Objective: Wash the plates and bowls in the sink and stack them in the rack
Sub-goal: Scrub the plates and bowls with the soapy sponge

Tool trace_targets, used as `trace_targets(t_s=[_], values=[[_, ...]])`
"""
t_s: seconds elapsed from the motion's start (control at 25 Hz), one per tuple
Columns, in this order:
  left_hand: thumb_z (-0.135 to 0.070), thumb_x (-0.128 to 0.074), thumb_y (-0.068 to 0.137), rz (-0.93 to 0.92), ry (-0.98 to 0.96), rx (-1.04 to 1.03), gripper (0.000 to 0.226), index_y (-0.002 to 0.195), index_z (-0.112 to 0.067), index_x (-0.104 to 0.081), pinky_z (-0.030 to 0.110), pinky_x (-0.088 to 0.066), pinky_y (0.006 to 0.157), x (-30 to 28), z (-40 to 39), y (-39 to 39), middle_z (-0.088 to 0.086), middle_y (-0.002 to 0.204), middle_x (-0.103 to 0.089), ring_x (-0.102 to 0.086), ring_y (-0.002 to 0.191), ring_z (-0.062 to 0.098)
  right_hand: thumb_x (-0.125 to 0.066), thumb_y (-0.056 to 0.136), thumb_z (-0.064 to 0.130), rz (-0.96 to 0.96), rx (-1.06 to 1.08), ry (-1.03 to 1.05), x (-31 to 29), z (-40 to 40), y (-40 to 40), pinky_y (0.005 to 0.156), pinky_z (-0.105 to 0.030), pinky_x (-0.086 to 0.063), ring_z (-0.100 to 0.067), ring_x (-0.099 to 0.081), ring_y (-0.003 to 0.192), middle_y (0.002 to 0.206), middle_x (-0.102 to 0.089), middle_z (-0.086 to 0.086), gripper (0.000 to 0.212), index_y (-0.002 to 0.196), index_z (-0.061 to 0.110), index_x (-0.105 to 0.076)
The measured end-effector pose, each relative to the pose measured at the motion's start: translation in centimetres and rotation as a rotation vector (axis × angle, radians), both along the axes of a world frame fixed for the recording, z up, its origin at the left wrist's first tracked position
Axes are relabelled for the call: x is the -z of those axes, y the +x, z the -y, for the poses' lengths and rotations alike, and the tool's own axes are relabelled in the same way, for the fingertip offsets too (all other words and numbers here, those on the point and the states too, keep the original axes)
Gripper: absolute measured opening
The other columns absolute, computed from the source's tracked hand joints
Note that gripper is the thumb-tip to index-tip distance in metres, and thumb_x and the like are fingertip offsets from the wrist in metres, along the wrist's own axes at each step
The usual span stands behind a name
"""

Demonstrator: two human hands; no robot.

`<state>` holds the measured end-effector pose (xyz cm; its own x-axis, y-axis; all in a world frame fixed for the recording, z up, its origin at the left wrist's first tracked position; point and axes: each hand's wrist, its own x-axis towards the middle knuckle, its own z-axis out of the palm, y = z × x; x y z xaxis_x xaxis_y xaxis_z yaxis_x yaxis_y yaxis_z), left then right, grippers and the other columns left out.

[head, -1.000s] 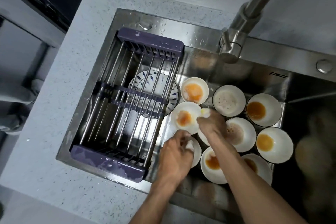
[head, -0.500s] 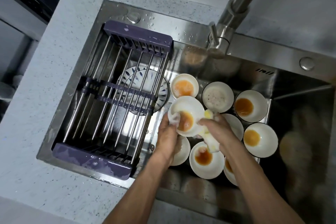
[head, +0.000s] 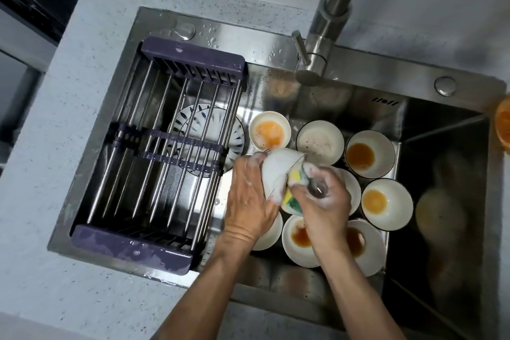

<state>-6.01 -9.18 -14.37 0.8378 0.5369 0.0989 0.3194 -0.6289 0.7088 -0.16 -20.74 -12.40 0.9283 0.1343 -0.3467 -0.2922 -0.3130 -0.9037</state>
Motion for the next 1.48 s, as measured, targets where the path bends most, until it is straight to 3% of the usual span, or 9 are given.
trace_targets(t_s=[0.2, 0.4, 0.56, 0.72, 0.96, 1.04, 1.24, 1.36, 1.48], values=[[-0.059, -0.030, 0.094, -0.067, -0.569, -0.171, 0.046, 0.129, -0.034, -0.047, 0.033, -0.045, 0.096, -1.0, 0.6, 1.7, -0.008, 0.124, -0.055, -0.052, 0.116, 0.012, -0.074, 0.071, 0.003, 0.594, -0.375, -0.302, 0.3, -2.1, 1.1, 0.082, -0.031, -0.050, -0.021, -0.057, 0.098, 0.102, -0.063, -0.002, 0.016, 0.085, 0.008, -0.068], [-0.049, -0.036, 0.103, -0.083, -0.894, -0.420, 0.040, 0.122, -0.025, -0.063, 0.040, -0.053, 0.096, -1.1, 0.6, 1.7, -0.003, 0.112, -0.071, -0.065, 0.110, 0.016, -0.063, 0.071, 0.002, 0.449, -0.657, -0.503, 0.1, -3.4, 1.3, 0.068, -0.030, -0.044, -0.020, -0.056, 0.084, 0.081, -0.063, 0.001, 0.017, 0.060, 0.012, -0.056], [-0.032, -0.044, 0.105, -0.054, -0.899, -0.386, 0.025, 0.116, -0.031, -0.066, 0.031, -0.054, 0.089, -1.6, 0.2, 2.5, -0.006, 0.108, -0.073, -0.067, 0.103, 0.007, -0.064, 0.076, 0.007, 0.443, -0.727, -0.626, 0.7, -3.3, 1.5, 0.081, -0.035, -0.050, -0.028, -0.054, 0.103, 0.101, -0.065, -0.005, 0.002, 0.075, 0.009, -0.065], [-0.024, -0.042, 0.098, -0.064, -0.881, -0.368, 0.032, 0.119, -0.027, -0.065, 0.031, -0.057, 0.086, -1.8, -0.1, 2.9, -0.002, 0.105, -0.074, -0.069, 0.099, 0.013, -0.063, 0.078, 0.003, 0.279, -0.500, -0.309, -0.2, -4.2, 1.1, 0.084, -0.039, -0.052, -0.020, -0.061, 0.098, 0.101, -0.067, -0.001, 0.008, 0.082, 0.009, -0.059], [-0.013, -0.041, 0.100, -0.188, -0.891, -0.306, 0.036, 0.125, -0.027, -0.063, 0.037, -0.059, 0.084, -1.6, -1.9, 2.9, 0.003, 0.112, -0.071, -0.067, 0.105, 0.021, -0.058, 0.091, 0.020, 0.485, -1.084, -0.642, -1.1, -1.3, 0.5, 0.123, -0.043, -0.017, -0.030, -0.026, 0.147, 0.159, -0.032, -0.006, 0.067, 0.152, 0.017, -0.030], [-0.009, -0.040, 0.097, -0.220, -0.922, -0.313, 0.040, 0.126, -0.024, -0.063, 0.034, -0.060, 0.079, -1.5, -2.3, 2.5, 0.005, 0.113, -0.071, -0.067, 0.103, 0.021, -0.064, 0.083, 0.018, 0.532, -1.155, -0.636, -1.1, -0.7, 0.6, 0.120, -0.039, -0.010, -0.032, -0.030, 0.145, 0.158, -0.034, -0.005, 0.071, 0.149, 0.016, -0.037], [-0.019, -0.042, 0.101, -0.339, -0.982, -0.155, 0.033, 0.123, -0.032, -0.064, 0.023, -0.057, 0.071, -3.0, -3.2, 3.7, -0.007, 0.112, -0.069, -0.066, 0.098, 0.011, -0.092, 0.043, 0.005, 0.545, -1.119, -0.616, -0.3, -0.7, 0.9, 0.088, -0.050, -0.056, -0.037, -0.066, 0.106, 0.118, -0.068, -0.008, 0.073, 0.112, 0.013, -0.070], [-0.016, -0.042, 0.095, -0.183, -0.860, -0.249, 0.035, 0.123, -0.032, -0.057, 0.015, -0.052, 0.069, -2.9, -2.8, 3.5, 0.000, 0.114, -0.067, -0.064, 0.100, 0.012, -0.081, 0.052, -0.008, 0.539, -0.904, -0.471, 0.2, -1.5, 0.7, 0.089, -0.047, -0.055, -0.031, -0.065, 0.102, 0.110, -0.068, -0.007, 0.054, 0.102, 0.009, -0.068], [-0.006, -0.035, 0.095, -0.347, -0.925, -0.097, 0.050, 0.107, -0.047, -0.062, 0.027, -0.055, 0.080, -3.0, -3.8, 3.6, -0.004, 0.115, -0.067, -0.063, 0.107, 0.017, -0.081, 0.052, -0.005, 0.638, -1.096, -0.452, 0.6, -0.8, 1.0, 0.086, -0.053, -0.056, -0.038, -0.061, 0.114, 0.121, -0.066, -0.006, 0.054, 0.101, 0.014, -0.068]])
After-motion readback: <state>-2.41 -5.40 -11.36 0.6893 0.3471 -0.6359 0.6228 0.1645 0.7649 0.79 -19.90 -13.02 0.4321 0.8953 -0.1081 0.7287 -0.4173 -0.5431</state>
